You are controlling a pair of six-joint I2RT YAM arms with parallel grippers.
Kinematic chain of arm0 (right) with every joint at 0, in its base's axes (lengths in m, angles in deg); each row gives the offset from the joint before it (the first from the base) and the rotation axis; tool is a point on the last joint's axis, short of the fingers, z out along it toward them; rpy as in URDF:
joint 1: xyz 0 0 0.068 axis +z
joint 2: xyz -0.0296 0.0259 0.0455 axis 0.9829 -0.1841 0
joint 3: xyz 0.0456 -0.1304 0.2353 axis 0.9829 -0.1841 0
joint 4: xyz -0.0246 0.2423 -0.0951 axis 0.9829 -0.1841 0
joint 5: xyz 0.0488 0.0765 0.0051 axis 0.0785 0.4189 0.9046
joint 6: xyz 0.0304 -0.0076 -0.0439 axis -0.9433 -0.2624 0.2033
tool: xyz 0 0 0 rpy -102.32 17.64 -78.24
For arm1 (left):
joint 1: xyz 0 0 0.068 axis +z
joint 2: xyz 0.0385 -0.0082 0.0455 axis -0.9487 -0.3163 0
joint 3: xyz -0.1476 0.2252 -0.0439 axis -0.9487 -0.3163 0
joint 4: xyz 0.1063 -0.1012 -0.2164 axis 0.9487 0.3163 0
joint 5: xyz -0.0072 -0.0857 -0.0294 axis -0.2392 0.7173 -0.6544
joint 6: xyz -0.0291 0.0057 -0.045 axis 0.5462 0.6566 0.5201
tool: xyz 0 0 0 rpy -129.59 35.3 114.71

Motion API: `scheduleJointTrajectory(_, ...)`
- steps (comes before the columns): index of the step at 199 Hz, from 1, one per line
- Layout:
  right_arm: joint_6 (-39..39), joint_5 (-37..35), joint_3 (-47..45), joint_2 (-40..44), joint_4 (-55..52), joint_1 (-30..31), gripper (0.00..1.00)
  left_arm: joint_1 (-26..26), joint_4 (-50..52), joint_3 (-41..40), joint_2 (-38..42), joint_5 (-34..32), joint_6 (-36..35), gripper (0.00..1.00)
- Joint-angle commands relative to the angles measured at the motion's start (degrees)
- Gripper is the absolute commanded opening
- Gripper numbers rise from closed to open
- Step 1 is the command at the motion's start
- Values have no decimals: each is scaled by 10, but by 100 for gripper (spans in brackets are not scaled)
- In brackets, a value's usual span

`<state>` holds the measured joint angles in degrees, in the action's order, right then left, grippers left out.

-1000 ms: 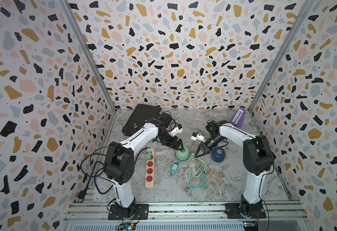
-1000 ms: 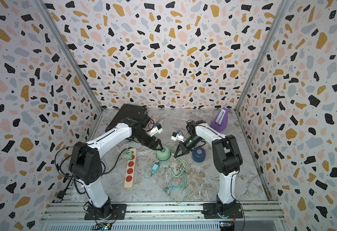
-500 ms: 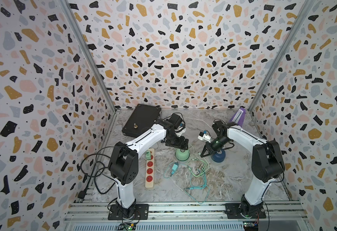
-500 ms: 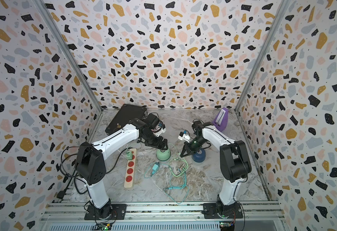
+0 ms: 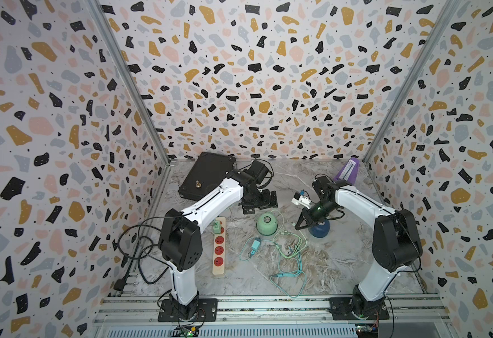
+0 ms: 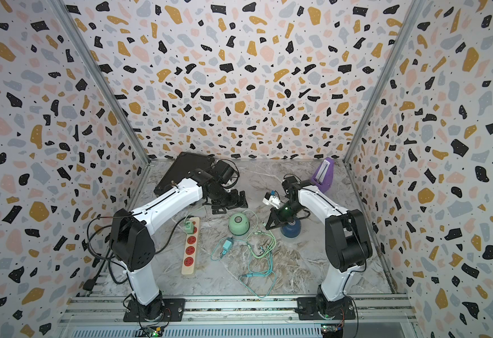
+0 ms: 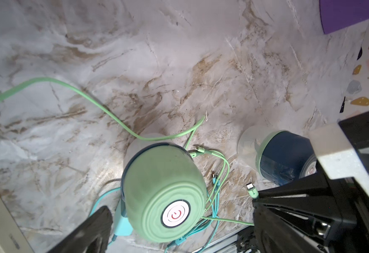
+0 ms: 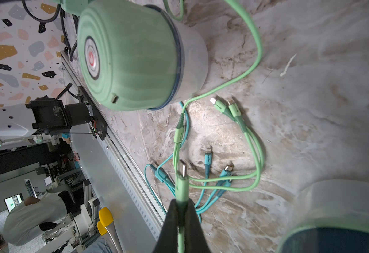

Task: Charge the cordless meat grinders
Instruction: Adjust the cordless meat grinder at the center of the board.

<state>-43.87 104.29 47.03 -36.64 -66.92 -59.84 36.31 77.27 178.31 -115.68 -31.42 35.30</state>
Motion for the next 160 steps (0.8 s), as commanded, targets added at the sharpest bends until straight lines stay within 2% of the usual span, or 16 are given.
scheduleJointTrajectory(1, -14, 6, -7, 25, 10, -1, 0, -6, 49, 17, -11, -1, 89, 99)
scheduleJointTrajectory(57, -20, 27, -7, 27, 26, -1, 0, -18, 220, 160, -115, -50, 160, 99)
scheduleJointTrajectory(87, -20, 25, -13, 32, 28, -1, 0, -18, 212, 111, -98, -58, 219, 99)
scheduleJointTrajectory(108, -21, 28, -15, 34, 30, -1, 0, -16, 155, 69, -82, -43, 244, 99)
scheduleJointTrajectory(160, -22, 30, -18, 35, 31, -1, 0, -17, 124, 63, -94, -36, 265, 99)
